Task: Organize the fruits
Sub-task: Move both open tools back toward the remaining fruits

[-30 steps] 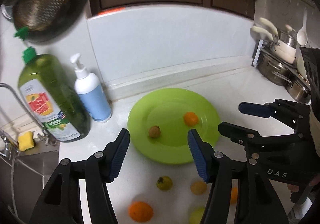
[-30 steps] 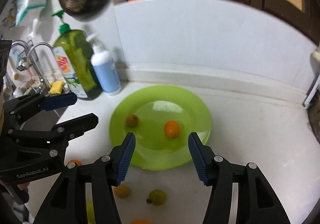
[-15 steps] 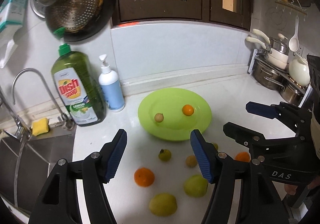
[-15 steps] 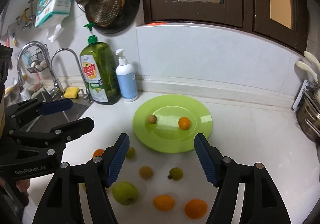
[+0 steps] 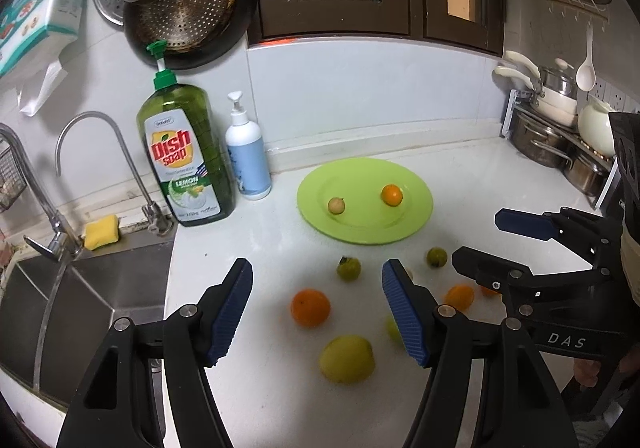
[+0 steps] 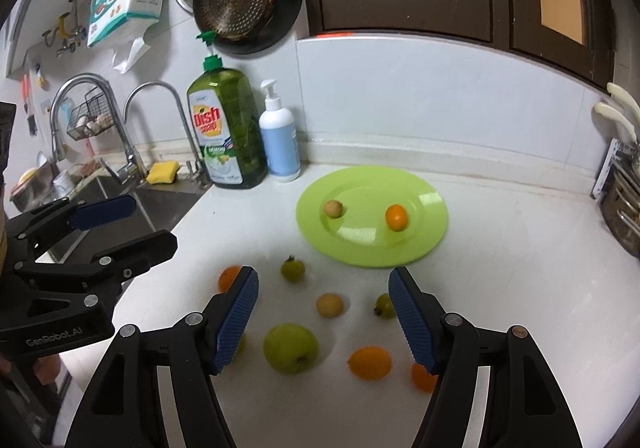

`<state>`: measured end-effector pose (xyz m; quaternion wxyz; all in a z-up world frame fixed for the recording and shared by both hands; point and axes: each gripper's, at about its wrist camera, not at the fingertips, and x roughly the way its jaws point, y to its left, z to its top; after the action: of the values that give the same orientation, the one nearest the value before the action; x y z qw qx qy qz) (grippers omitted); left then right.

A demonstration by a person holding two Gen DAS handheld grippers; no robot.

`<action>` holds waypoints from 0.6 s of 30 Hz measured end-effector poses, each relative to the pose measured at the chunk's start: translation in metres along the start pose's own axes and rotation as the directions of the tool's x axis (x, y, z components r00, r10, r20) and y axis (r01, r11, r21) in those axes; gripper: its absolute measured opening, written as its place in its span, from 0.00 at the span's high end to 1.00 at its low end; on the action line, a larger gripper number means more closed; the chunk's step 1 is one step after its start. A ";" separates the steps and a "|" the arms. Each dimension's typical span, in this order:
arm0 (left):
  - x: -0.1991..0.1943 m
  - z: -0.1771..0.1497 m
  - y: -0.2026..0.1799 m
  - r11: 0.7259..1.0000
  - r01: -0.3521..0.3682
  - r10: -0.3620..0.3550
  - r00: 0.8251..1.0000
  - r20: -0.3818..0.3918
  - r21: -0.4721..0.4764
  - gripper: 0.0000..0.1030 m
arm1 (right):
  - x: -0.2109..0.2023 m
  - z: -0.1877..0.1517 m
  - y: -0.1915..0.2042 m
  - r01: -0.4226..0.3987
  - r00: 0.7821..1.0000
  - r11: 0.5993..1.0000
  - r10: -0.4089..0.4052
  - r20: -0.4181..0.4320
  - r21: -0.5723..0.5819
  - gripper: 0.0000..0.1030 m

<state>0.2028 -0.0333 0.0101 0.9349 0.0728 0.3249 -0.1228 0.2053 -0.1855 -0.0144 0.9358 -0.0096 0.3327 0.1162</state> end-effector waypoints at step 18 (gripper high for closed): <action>0.027 -0.061 -0.003 0.999 0.027 -0.022 0.992 -0.123 0.038 0.35 | 0.042 -0.047 0.015 -0.014 0.986 0.999 0.006 -0.166 -0.051 0.34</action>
<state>0.1862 -0.0276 -0.0543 0.9101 0.0948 0.3799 -0.1359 0.2045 -0.1664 -0.0770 0.9038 -0.0421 0.4061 0.1284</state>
